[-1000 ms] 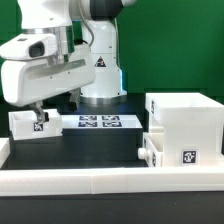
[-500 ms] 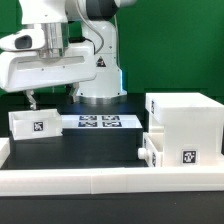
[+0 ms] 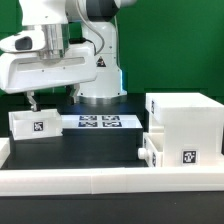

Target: Assemble drawer

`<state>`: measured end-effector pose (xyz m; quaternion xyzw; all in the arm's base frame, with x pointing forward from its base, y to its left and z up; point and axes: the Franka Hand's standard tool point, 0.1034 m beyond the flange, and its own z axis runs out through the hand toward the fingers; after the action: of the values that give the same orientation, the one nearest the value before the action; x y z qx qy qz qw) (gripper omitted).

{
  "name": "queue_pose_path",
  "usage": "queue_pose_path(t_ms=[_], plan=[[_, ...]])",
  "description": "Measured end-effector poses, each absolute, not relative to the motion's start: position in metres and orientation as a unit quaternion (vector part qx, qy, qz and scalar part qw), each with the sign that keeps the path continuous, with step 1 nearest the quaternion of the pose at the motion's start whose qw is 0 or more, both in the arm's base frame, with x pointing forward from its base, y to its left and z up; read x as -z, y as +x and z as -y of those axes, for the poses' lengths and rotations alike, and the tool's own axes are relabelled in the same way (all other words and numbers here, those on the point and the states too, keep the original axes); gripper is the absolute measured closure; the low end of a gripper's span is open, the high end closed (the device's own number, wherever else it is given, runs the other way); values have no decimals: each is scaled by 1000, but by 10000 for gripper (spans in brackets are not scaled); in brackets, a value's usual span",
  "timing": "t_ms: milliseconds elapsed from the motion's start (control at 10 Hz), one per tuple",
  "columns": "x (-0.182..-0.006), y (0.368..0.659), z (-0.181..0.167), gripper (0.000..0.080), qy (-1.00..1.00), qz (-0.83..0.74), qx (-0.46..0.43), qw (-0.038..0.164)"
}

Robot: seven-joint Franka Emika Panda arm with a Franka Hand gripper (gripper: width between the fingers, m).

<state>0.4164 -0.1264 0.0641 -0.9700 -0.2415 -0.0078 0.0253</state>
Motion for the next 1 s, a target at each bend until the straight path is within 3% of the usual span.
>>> queue_pose_path(t_ms=[500, 1000], plan=[[-36, 344, 128, 150, -973, 231, 8, 11], [-8, 338, 130, 150, -973, 230, 5, 14]])
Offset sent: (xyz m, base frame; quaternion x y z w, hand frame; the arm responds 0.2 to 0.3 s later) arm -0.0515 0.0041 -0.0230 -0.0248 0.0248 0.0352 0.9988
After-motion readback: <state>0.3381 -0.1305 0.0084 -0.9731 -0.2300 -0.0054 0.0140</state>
